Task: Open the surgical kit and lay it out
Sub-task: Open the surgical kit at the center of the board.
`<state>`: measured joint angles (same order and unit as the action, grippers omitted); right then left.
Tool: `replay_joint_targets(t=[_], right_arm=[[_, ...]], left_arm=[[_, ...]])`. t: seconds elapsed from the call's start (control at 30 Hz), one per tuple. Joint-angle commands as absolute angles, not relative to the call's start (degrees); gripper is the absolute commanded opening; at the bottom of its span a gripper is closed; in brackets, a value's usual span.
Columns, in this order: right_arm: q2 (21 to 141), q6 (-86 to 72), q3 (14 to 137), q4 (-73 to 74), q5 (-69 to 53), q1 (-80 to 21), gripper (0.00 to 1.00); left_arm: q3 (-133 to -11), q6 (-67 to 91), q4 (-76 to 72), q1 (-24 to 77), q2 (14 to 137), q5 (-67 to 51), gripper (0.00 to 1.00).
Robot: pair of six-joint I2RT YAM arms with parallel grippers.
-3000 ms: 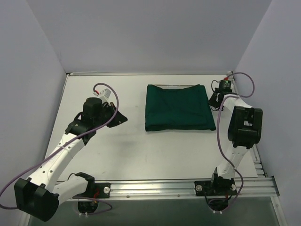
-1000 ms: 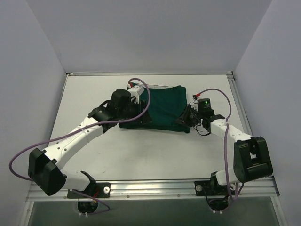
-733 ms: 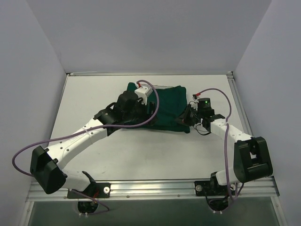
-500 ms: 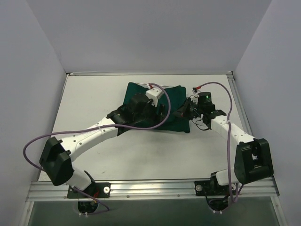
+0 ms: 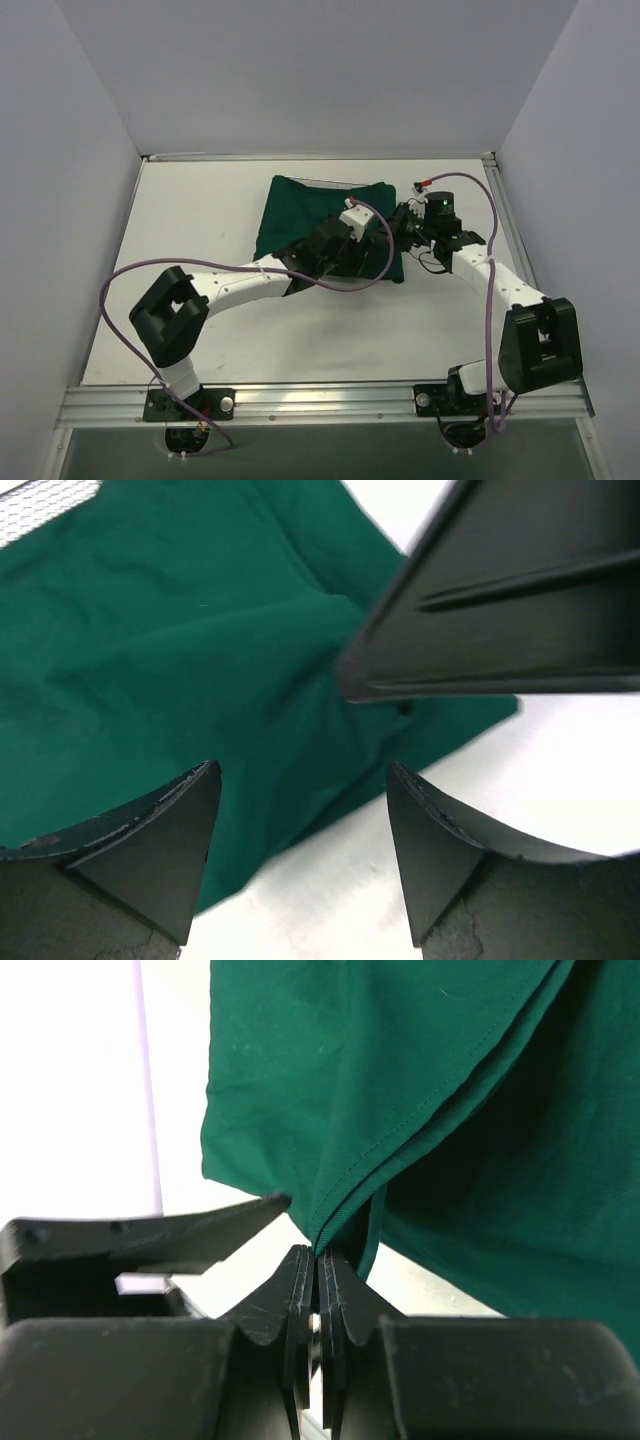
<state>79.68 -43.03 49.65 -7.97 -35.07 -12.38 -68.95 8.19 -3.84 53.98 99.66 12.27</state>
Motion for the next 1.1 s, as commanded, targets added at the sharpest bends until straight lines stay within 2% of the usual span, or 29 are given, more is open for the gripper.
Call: replay_joint_targets(t=[0.0,0.13,0.2,0.23,0.27,0.3,0.37,0.4,0.47,0.5,0.67,0.77,0.8,0.9,0.93,0.97,1.0,1.07], right_arm=[[76.64,-45.78,50.89,-10.72,-38.49,-11.78,0.00],[76.20,-46.67,50.71,-11.07,-38.58,-11.60,0.00],[76.11,-47.11,50.36,-11.60,-38.85,-11.51,0.00],[76.20,-47.46,50.19,-12.04,-38.93,-11.43,0.00],[76.46,-47.37,50.45,-12.04,-39.02,-11.25,0.00],[76.73,-46.85,50.80,-11.69,-38.94,-11.08,0.20],[77.08,-42.64,53.59,-6.79,-37.36,-9.32,0.41],[76.91,-40.80,54.74,-4.77,-34.92,-8.62,0.59],[76.64,-35.35,57.29,0.34,-32.53,-6.25,0.71],[76.64,-33.59,60.09,2.96,-31.56,-5.54,0.74],[78.57,-26.03,65.39,8.61,-28.04,-5.88,0.74],[81.37,-24.53,66.79,8.96,-27.51,-8.86,0.73],[82.17,-23.56,67.32,9.57,-26.81,-10.01,0.73],[85.07,-24.07,68.73,7.40,-25.40,-15.70,0.73],[86.04,-24.34,69.08,6.77,-25.57,-17.47,0.73],[87.96,-24.43,70.47,6.51,-24.71,-19.32,0.73],[88.94,-24.35,71.36,6.16,-23.83,-23.60,0.73],[92.44,-23.03,75.12,6.24,-22.42,-27.75,0.74]], left_arm=[[-71.72,5.19,-8.70,54.05,102.03,18.80,0.76],[-73.83,5.80,-8.61,54.05,104.67,22.15,0.76],[-74.26,5.36,-9.66,53.88,105.38,21.27,0.69],[-75.31,5.36,-9.41,53.79,105.99,21.27,0.59],[-75.84,6.23,-7.93,53.09,106.17,21.18,0.21],[-76.37,7.20,-6.95,52.48,106.08,21.01,0.05],[-76.12,10.87,-4.58,49.42,104.33,20.05,0.02],[-75.42,12.20,-4.05,47.83,103.20,18.91,0.02],[-73.66,17.28,-0.73,43.79,99.07,16.53,0.02],[-73.22,18.88,-0.09,38.81,97.49,14.17,0.02],[-71.46,29.86,12.98,20.16,86.50,7.13,0.02],[-68.39,32.68,18.17,8.29,79.12,6.86,0.02],[-66.38,32.78,18.98,5.65,75.80,6.25,0.04],[-64.08,34.19,23.55,-4.63,70.51,7.12,0.44],[-62.59,34.36,23.99,-7.01,69.71,5.90,0.51],[-62.06,34.02,24.69,-10.86,69.18,5.19,0.89],[-62.14,33.75,25.83,-12.29,69.00,5.97,0.94],[-64.93,34.45,32.12,-14.14,70.13,9.21,0.94]])
